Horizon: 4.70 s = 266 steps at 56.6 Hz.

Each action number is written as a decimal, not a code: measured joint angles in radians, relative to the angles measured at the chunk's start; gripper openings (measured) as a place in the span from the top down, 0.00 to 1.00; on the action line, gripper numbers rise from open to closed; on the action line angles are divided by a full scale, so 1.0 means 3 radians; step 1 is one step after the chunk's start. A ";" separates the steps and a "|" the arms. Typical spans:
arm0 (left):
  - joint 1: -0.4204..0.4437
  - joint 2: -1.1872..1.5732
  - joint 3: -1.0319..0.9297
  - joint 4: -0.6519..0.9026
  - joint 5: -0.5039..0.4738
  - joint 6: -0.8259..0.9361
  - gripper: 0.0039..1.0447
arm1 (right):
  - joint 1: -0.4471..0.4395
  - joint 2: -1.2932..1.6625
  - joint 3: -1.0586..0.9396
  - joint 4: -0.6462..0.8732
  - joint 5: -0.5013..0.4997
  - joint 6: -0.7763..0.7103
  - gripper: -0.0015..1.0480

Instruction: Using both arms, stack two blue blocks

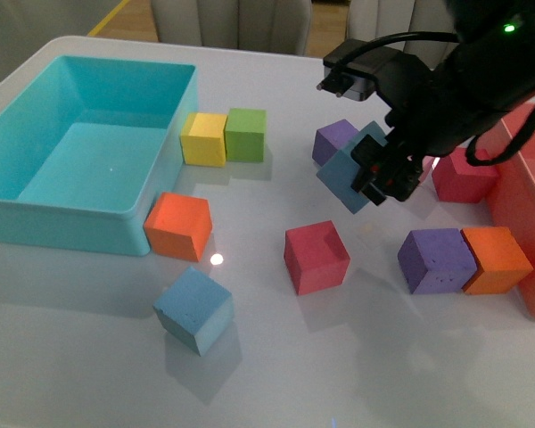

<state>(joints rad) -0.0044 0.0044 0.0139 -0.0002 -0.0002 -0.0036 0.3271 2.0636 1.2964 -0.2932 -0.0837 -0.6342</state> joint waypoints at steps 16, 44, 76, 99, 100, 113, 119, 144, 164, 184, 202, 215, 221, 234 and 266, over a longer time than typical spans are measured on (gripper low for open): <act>0.0000 0.0000 0.0000 0.0000 0.0000 0.0000 0.08 | 0.0112 0.0674 0.0811 -0.0229 0.0188 0.0244 0.54; 0.0000 0.0000 0.0000 0.0000 0.0000 0.0000 0.08 | 0.0134 0.1456 0.1551 -0.0462 0.0348 0.0395 0.52; 0.0000 0.0000 0.0000 0.0000 0.0000 0.0000 0.08 | 0.0165 0.1692 0.1815 -0.0512 0.0393 0.0409 0.08; 0.0000 0.0000 0.0000 0.0000 0.0000 0.0000 0.08 | 0.0120 0.1108 0.1356 -0.0032 0.0160 0.0518 0.09; 0.0000 0.0000 0.0000 0.0000 0.0000 0.0000 0.08 | 0.0112 0.1031 0.1291 0.0032 0.0149 0.0533 0.09; 0.0000 0.0000 0.0000 0.0000 0.0000 0.0000 0.08 | 0.0062 -0.0050 0.0090 0.1306 0.0052 0.0964 0.09; 0.0000 0.0000 0.0000 0.0000 0.0000 0.0000 0.08 | 0.0071 -0.0502 -0.0519 0.2018 0.0384 0.1176 0.09; 0.0000 0.0000 0.0000 0.0000 0.0000 0.0000 0.08 | -0.0448 -0.2084 -0.3193 0.4576 0.0909 0.2068 0.86; 0.0000 0.0000 0.0000 0.0000 0.0000 0.0000 0.08 | -0.0722 -0.2800 -0.3872 0.4548 0.0643 0.2079 0.98; 0.0000 0.0000 0.0000 0.0000 0.0000 0.0000 0.08 | -0.1077 -0.3813 -0.4181 0.3847 0.0301 0.2079 0.98; 0.0000 0.0000 0.0000 0.0000 0.0000 0.0000 0.08 | -0.1080 -0.4763 -0.4267 0.3034 0.0285 0.2079 0.98; 0.0000 0.0000 0.0000 0.0000 0.0000 0.0000 0.08 | -0.1080 -0.5250 -0.4269 0.2584 0.0285 0.2079 0.98; 0.0000 0.0000 0.0000 0.0000 0.0000 0.0000 0.08 | -0.1080 -0.5451 -0.4270 0.2397 0.0285 0.2079 0.98; 0.0000 0.0000 0.0000 0.0000 0.0000 0.0000 0.08 | -0.1080 -0.5806 -0.4270 0.2052 0.0285 0.2079 0.98; 0.0000 0.0000 0.0000 0.0000 0.0000 0.0000 0.08 | -0.1080 -0.6700 -0.4270 0.1050 0.0286 0.2078 0.98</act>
<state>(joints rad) -0.0044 0.0044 0.0139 -0.0002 -0.0002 -0.0036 0.0032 0.0536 0.0154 0.0219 0.0021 -0.0109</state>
